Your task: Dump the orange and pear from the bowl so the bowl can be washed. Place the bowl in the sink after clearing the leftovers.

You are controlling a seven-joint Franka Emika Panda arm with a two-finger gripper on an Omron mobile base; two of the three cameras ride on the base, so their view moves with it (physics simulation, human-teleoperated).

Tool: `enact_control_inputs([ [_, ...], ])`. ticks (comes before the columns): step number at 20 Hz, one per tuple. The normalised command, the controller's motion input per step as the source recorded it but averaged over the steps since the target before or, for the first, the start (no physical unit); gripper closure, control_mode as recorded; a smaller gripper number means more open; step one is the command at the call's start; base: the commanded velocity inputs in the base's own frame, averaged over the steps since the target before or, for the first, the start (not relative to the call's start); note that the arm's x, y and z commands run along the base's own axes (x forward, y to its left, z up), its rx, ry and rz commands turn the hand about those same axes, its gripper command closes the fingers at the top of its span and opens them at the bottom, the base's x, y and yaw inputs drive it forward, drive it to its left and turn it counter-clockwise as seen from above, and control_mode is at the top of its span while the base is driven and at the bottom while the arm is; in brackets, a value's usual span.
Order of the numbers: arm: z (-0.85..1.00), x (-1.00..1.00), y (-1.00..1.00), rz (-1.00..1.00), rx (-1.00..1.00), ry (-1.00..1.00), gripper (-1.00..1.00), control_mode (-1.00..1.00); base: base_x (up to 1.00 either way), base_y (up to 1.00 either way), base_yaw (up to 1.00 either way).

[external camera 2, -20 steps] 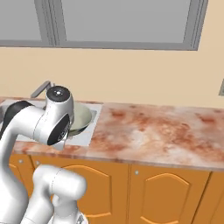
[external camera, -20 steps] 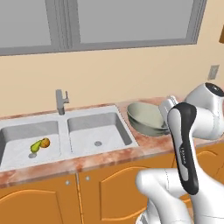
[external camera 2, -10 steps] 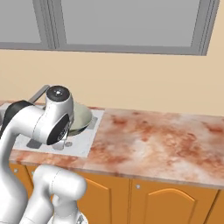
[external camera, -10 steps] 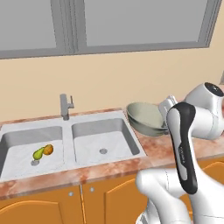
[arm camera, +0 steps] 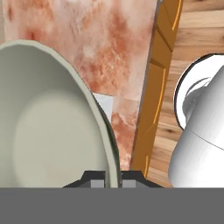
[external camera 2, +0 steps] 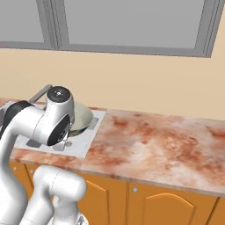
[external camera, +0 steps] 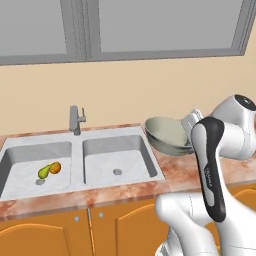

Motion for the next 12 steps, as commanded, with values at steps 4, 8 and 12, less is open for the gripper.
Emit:
enact_control_inputs([
  [4, 0.00, 0.11, 0.00, 0.00, -0.01, 0.00, 1.00, -1.00, 0.27, 0.00, 0.00],
  [8, 0.00, 0.59, 0.00, 0.01, -0.10, 0.09, 1.00, -1.00, 0.00, 0.00, 0.00],
  [12, -0.05, 0.52, -0.05, 0.10, -0.14, 0.08, 1.00, -1.00, 0.00, 0.00, 0.00],
])
